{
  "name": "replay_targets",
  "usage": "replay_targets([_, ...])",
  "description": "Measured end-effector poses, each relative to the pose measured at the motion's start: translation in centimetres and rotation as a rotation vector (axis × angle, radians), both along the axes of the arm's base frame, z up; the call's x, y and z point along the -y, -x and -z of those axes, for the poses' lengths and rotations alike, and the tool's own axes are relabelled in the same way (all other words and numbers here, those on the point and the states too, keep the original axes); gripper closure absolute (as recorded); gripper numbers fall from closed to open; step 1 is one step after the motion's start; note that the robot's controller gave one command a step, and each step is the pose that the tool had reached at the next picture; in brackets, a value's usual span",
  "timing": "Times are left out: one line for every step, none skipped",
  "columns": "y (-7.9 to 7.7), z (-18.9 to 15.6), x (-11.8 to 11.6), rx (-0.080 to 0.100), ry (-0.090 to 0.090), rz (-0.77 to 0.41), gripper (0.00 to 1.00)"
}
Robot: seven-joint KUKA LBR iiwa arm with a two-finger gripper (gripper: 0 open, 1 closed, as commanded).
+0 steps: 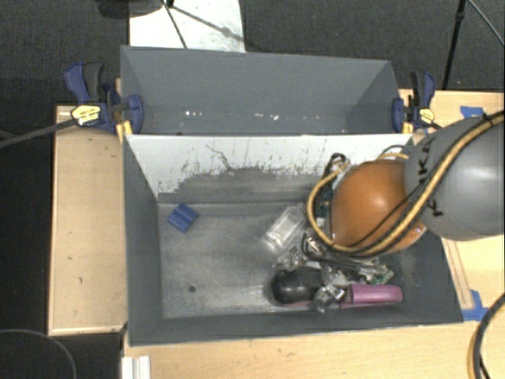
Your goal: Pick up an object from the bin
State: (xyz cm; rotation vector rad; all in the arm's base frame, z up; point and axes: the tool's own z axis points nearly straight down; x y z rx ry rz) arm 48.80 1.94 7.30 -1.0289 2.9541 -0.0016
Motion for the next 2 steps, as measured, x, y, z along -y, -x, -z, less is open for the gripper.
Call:
replay_targets([0.0, -0.1, 0.0, -0.002, 0.001, 0.008, 1.00])
replay_targets([-1.4, -18.6, -0.5, -0.003, 0.003, -0.043, 1.00])
